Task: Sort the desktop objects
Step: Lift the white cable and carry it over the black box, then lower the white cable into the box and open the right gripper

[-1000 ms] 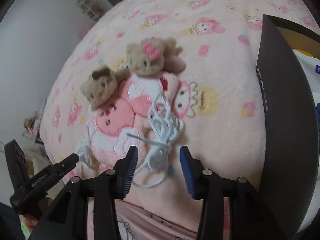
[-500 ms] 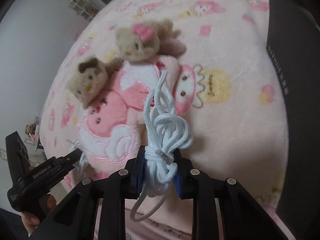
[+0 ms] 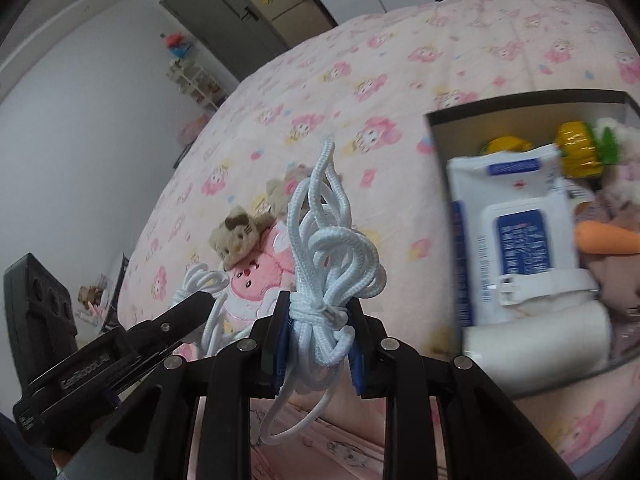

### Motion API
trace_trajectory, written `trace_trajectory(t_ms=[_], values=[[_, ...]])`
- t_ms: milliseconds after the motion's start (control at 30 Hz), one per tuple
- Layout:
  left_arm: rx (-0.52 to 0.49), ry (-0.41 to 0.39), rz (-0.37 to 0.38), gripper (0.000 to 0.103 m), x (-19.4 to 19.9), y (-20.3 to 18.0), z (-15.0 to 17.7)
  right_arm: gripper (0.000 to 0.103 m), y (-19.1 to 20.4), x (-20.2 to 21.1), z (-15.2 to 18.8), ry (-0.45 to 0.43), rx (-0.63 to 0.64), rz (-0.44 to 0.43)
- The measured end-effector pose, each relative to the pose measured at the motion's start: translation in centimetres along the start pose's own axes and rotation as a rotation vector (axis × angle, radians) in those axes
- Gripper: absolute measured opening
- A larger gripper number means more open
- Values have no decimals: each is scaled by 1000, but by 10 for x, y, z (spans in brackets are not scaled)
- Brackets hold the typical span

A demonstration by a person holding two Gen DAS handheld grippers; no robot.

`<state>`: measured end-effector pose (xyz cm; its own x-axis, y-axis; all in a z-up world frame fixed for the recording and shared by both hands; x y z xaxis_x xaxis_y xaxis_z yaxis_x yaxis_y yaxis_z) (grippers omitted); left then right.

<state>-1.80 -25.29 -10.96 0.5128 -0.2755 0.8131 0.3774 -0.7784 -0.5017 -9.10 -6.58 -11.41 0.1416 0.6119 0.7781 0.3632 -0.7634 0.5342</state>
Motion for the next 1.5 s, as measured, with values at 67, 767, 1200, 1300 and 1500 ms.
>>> trace_trajectory(t_ms=[67,767,1200,1300,1500], values=[[-33,4,16,33,-4,-21,1,21,-15,28,3,-24,-25,-36],[-375,129,-48,33,-114,-215,16,22,-166,110,-11,-36,40,265],[-401,276,43,34,-150,-202,21,22,-199,88,-19,-59,-2,243],[-397,315,5,35,-170,-212,29,25,-204,75,-25,-15,-5,314],[-388,272,35,44,-160,-211,31,38,-207,83,-16,-20,-22,225]])
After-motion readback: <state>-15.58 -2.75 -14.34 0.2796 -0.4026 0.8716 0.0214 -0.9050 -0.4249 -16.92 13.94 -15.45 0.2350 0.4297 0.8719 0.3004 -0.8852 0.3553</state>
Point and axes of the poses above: each gripper's, at about its wrist camera, not at the fingertips, and x roughly against the way its jaws point, y to its left, z to its underside, the point moved 2 cm from there along -x, roughly the way its jaws point, and after that the axes turned 12 degrees about y, right-handed, at the moved point
